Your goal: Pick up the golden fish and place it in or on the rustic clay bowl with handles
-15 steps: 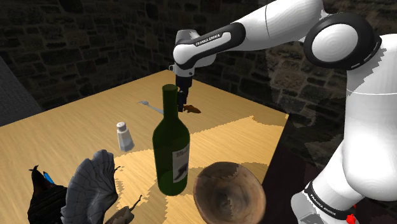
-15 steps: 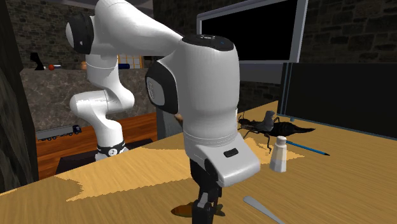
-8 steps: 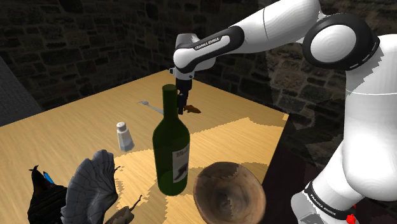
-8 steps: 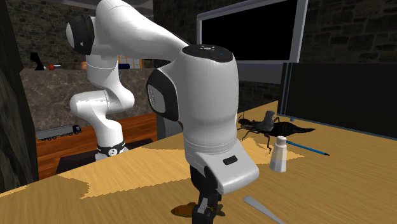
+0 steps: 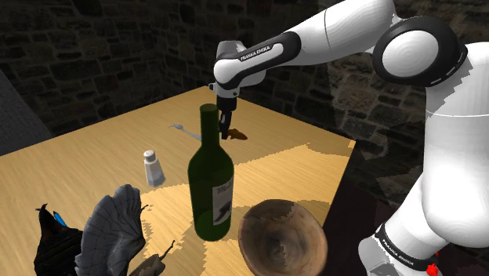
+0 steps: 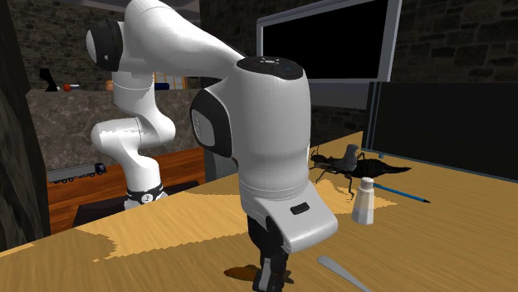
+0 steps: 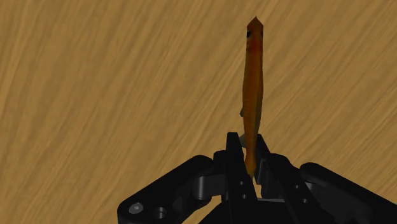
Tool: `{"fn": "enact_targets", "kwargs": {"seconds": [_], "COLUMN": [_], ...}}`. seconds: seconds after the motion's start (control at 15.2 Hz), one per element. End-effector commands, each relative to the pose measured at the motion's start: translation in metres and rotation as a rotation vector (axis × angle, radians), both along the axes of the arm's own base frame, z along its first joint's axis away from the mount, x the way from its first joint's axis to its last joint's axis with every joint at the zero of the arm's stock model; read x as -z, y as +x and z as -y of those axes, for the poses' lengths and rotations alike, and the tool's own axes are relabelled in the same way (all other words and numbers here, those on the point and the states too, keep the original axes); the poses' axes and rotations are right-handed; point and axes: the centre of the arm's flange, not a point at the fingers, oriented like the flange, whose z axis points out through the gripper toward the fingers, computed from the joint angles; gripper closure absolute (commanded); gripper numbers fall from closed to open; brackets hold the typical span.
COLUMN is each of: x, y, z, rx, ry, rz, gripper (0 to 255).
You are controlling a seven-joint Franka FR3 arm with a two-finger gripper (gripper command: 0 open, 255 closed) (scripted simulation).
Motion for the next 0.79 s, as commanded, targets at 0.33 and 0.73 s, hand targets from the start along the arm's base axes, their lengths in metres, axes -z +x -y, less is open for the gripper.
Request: {"fn": "enact_targets", "kwargs": {"seconds": [0.33,0.73], "x": [-0.004,-0.035], "y": [-0.001,-0.001], "z": [-0.001,-0.001], "rx": [-0.001,-0.001], "ry": [0.0,0.0], "rz": [-0.002,-0.002], "gripper": [255,255]}}
